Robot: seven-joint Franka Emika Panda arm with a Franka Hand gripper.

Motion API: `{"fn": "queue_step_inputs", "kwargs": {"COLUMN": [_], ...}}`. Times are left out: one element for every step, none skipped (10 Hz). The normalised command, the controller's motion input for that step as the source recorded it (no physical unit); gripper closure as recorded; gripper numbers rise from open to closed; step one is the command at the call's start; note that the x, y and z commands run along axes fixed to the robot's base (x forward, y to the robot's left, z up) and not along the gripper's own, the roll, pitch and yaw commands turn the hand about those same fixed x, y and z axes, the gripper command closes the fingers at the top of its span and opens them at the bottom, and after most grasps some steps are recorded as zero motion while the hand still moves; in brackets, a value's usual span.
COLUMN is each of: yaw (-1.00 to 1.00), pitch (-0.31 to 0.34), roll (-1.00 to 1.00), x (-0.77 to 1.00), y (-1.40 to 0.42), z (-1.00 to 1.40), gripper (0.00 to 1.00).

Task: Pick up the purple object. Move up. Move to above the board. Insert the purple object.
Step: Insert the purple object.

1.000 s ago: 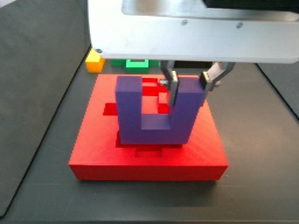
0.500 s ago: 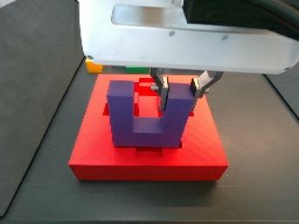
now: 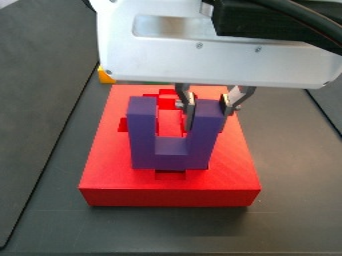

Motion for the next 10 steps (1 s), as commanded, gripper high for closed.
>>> {"fn": "queue_step_inputs", "kwargs": {"yaw": [0.00,0.00,0.00,0.00,0.00,0.00,0.00,0.00,0.00,0.00], "pitch": [-0.020,-0.011,-0.011,-0.051,-0.149,-0.154,-0.114,-0.067,-0.006,0.016], "roll": [0.00,0.00,0.00,0.00,0.00,0.00,0.00,0.04,0.05,0.02], "x": [0.31,0.23,0.03,0.00,0.04,0.17,0.29,0.35,0.39,0.00], "y": [-0.08,-0.08,-0.06,-0.01,0.00,0.00,0.00,0.00,0.00,0.00], "z": [-0.11,-0.14,-0.27,-0.51,-0.71,-0.75,-0.75,-0.71,-0.56,0.00], "gripper": [1.00,1.00,1.00,1.00,1.00,1.00,1.00,1.00,1.00,1.00]}}
